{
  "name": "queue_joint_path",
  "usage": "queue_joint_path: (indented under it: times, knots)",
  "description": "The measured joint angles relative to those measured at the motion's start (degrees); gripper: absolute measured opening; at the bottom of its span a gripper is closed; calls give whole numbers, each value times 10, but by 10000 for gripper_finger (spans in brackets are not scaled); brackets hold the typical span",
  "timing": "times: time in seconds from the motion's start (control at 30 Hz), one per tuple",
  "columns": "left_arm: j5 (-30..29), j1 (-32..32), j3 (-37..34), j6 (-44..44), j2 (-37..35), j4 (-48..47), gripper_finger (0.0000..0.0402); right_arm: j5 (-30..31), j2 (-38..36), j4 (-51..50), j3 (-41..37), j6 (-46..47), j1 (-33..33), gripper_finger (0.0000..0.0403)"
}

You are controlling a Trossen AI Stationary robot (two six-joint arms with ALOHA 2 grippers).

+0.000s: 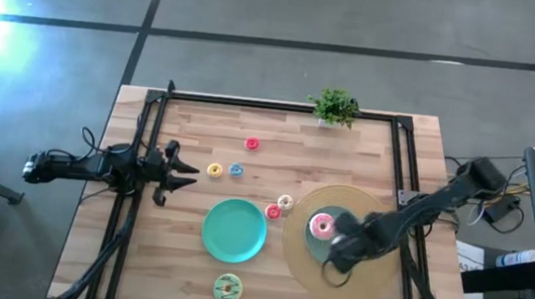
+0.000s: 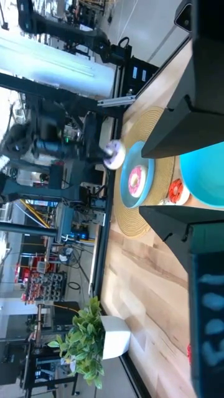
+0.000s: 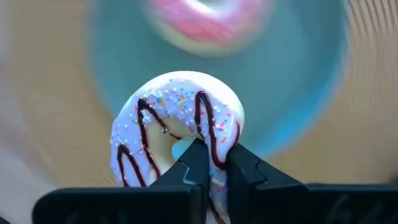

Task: Pick & Place donuts
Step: Put the large purple donut on the light blue plate, then put the large light blue donut on the light blue plate

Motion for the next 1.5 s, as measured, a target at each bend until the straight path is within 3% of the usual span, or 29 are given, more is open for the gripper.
queue_joint_path:
  times: [0.2,0.43,0.73,0.83,1.03,1.27,1.37,1.5]
  knots:
    - [0,0,0,0,0,0,108,35,-115,52,-136,154,-24,31]
    - [0,0,0,0,0,0,108,45,-155,71,-188,137,-71,111]
    - [0,0,0,0,0,0,108,49,-156,58,-168,95,-78,206]
    - [0,0,0,0,0,0,108,52,-156,26,-143,92,-76,214]
    - [0,0,0,0,0,0,108,124,-156,-3,-77,31,-69,216]
    - [-9,0,0,0,0,1,108,153,-155,89,-32,-76,-71,216]
    - [-16,0,0,-95,0,26,108,154,-151,93,-24,-61,-75,216]
    - [-27,0,0,-413,0,66,108,154,-151,101,-21,-59,-75,216]
